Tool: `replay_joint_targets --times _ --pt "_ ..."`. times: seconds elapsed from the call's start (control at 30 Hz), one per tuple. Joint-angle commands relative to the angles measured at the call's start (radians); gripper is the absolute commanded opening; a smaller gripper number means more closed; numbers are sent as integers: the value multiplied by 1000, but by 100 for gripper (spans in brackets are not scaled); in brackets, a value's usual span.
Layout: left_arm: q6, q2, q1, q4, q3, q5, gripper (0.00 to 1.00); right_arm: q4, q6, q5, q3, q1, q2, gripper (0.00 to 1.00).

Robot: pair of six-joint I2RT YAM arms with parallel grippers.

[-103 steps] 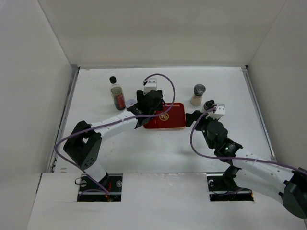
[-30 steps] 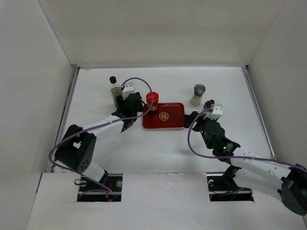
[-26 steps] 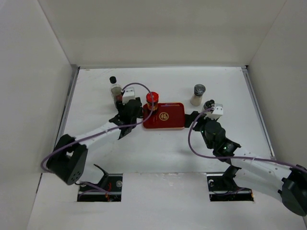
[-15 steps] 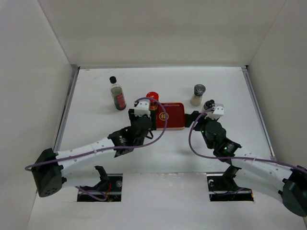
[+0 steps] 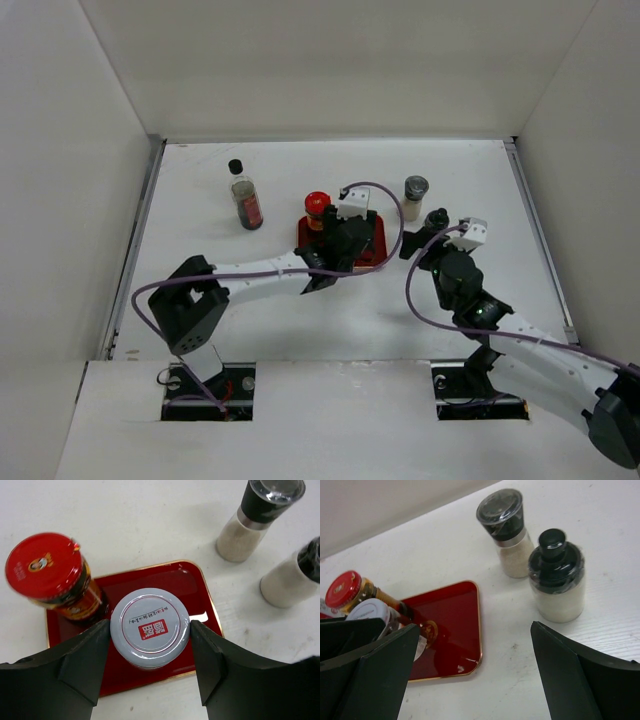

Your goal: Organize the condiment bottles

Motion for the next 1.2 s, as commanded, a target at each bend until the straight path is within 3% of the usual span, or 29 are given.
replay_joint_targets --times 0.0,0.47,0.67,0.8,0.93,1.03,1.17 --pt "30 42 52 174 97 1 35 3 49 37 -24 -39 -70 100" --pt "50 217 116 336 125 -1 36 30 65 -21 -44 -64 -104 100" --pt "68 232 123 350 111 -39 49 29 65 -21 -44 -63 -108 100" --pt "82 240 118 356 107 -48 70 29 65 -21 -46 -63 -111 100" --pt "87 237 118 378 100 -48 82 29 65 -21 -46 -63 -111 100" --pt "91 223 113 382 102 -42 88 29 65 -21 -46 -63 -111 92" --pt "104 183 98 387 110 -27 90 29 65 -21 -43 -63 -110 64"
